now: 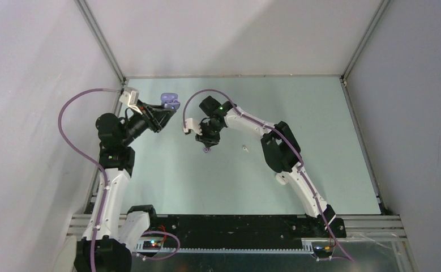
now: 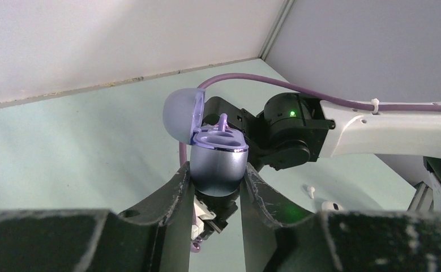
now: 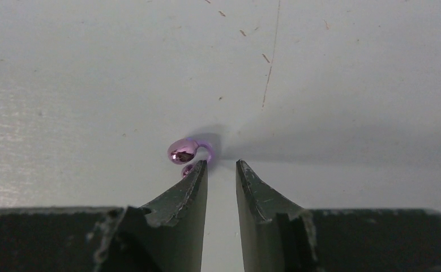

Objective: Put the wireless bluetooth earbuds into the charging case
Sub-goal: Pick up the earbud from the center of the board.

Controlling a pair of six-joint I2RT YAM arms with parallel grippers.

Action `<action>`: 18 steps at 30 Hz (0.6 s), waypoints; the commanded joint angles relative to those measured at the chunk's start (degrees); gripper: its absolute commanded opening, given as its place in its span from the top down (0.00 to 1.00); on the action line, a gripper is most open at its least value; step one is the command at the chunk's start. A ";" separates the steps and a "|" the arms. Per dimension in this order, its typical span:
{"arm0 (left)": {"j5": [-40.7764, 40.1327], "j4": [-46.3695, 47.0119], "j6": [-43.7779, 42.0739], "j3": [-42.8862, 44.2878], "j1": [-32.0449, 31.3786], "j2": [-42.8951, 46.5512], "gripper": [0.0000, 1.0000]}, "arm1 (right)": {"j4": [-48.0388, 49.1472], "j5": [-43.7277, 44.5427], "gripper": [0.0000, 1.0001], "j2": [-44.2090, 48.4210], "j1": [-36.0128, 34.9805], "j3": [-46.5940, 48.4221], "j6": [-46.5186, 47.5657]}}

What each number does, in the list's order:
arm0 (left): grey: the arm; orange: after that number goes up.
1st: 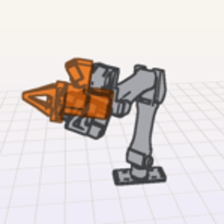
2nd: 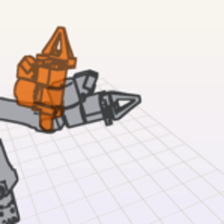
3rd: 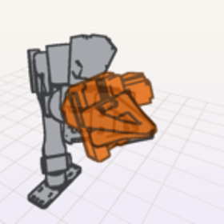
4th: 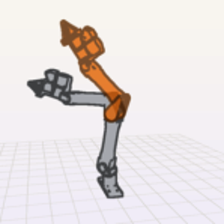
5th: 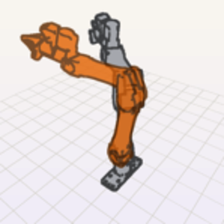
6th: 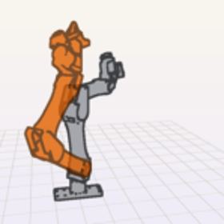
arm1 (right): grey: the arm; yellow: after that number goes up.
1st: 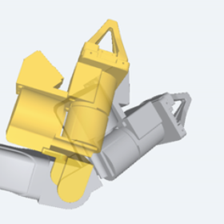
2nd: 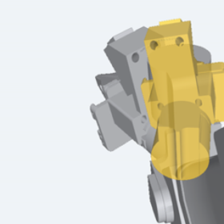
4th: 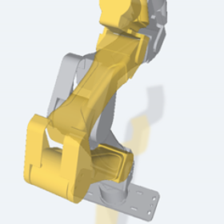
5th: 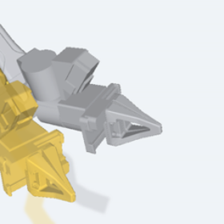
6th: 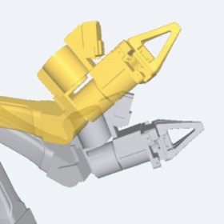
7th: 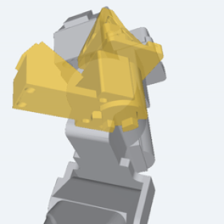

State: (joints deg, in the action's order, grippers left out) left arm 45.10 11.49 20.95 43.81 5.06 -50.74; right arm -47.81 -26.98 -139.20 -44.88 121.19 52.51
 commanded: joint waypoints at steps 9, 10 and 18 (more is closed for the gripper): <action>-0.62 4.17 0.32 -0.72 0.52 -0.89 1.00 | -3.68 -4.63 0.70 -0.50 0.36 4.20 -1.70; -0.58 4.25 0.36 -0.69 0.53 -0.91 1.00 | -3.38 -4.01 0.70 -0.52 0.33 4.05 -2.14; -0.63 5.13 0.70 -0.78 0.54 -1.55 1.00 | -0.75 -2.26 0.73 -0.38 0.07 2.69 -4.63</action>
State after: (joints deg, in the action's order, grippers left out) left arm 45.08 13.28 21.04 43.05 5.06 -52.31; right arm -50.22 -29.56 -139.20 -44.77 122.69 49.50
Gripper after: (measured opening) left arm 0.349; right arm 0.281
